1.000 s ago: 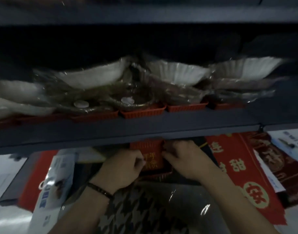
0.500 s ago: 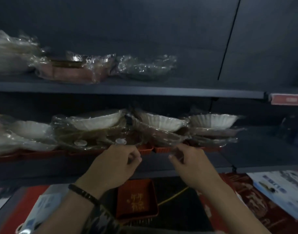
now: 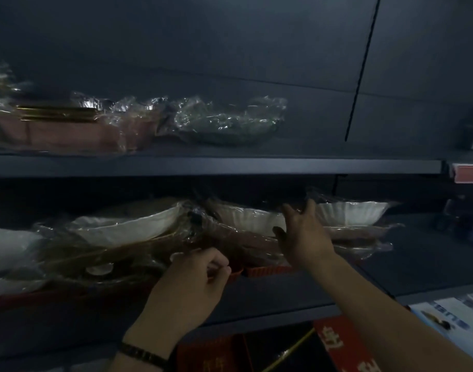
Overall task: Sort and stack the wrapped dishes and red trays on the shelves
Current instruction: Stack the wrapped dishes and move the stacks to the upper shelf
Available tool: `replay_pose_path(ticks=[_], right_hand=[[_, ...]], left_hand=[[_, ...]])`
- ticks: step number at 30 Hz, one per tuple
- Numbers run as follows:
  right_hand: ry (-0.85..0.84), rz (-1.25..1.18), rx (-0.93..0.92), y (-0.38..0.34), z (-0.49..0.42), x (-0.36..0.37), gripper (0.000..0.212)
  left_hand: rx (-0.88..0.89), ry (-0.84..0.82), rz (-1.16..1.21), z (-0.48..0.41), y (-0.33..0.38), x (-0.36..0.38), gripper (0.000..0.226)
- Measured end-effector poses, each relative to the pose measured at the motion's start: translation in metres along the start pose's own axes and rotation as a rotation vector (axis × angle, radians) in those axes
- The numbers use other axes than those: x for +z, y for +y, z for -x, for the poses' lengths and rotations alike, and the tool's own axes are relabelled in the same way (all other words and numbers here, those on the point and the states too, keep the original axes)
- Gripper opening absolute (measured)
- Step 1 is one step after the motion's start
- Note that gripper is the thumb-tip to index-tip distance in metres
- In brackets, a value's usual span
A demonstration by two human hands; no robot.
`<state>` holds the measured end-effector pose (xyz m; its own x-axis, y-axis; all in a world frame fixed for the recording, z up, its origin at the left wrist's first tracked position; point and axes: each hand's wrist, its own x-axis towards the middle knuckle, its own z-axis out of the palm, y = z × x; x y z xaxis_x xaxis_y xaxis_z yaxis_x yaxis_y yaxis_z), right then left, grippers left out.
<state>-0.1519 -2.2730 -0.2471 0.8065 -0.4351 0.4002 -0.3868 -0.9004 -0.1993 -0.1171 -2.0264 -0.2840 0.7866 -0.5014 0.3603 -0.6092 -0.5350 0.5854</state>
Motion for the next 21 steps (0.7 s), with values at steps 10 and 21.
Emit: replay_pose_path(ticks=[10, 21], right_hand=[[0.189, -0.133, -0.105, 0.006, -0.029, 0.021, 0.014], [0.49, -0.262, -0.254, 0.017, 0.091, -0.009, 0.026]], left_hand=[[-0.042, 0.001, 0.074, 0.011, -0.011, -0.007, 0.008], [-0.348, 0.091, 0.854, 0.035, 0.032, -0.025, 0.035]])
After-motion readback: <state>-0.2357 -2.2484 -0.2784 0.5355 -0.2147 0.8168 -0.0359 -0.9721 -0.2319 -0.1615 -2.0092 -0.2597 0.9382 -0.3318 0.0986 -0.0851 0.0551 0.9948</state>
